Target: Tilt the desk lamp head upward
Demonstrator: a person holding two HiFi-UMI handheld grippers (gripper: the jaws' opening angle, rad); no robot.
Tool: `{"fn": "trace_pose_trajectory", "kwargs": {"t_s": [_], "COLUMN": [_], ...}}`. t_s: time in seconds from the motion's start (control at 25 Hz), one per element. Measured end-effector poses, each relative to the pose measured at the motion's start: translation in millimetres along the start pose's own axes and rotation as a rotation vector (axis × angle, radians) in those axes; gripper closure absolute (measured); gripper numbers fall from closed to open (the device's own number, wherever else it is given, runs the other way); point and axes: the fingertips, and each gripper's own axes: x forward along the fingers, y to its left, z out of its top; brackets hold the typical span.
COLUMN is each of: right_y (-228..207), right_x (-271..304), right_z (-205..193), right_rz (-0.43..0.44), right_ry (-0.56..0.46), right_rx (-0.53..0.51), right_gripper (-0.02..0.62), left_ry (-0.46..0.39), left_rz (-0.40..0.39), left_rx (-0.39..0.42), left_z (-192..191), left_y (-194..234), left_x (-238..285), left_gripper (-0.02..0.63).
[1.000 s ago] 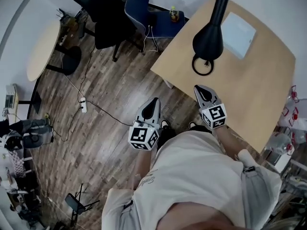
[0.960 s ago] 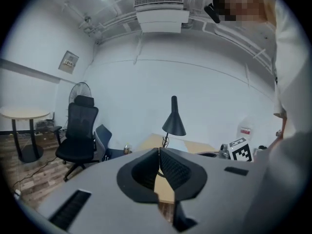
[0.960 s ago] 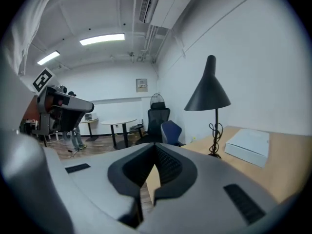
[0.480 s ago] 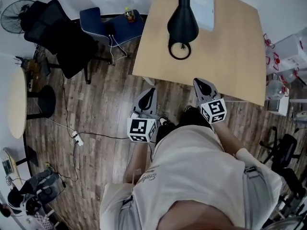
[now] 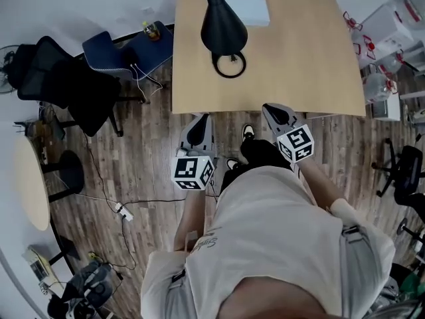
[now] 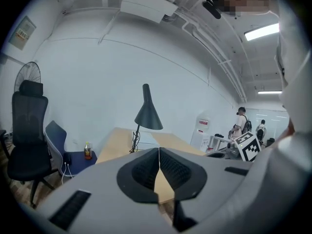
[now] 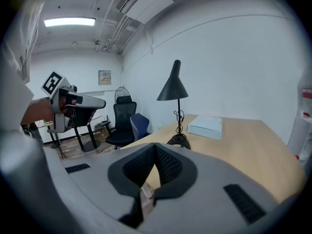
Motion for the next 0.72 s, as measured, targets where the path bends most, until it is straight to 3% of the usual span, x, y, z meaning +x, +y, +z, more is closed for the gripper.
{"fn": "trace_pose_trajectory", "kwargs": {"t_s": [0.24,0.48,0.72], "right_y": [-27.8,-76.3,-93.6], "right_x": [39.2,88.7,144.1], "right_z": [-26.0,-35.0,-67.1], "right_rz": [0.050,0.081,0.184], "right_ry": [0.053,0.079,0.227], "right_rx": [0.075,0.050,0.038], "right_gripper": [0.600,0.600,0.600], "left_ry": [0.042,0.087,0.118], "left_rz": [-0.020,0.003,0.030], "left_rx": [0.006,0.002,0.005], "left_z": [5.1,0.8,-11.6], "left_y": [2.2,21.2,41.7], "left_x": [44.8,106.3,155.1], "left_gripper": [0.591,0.591,0.591]}}
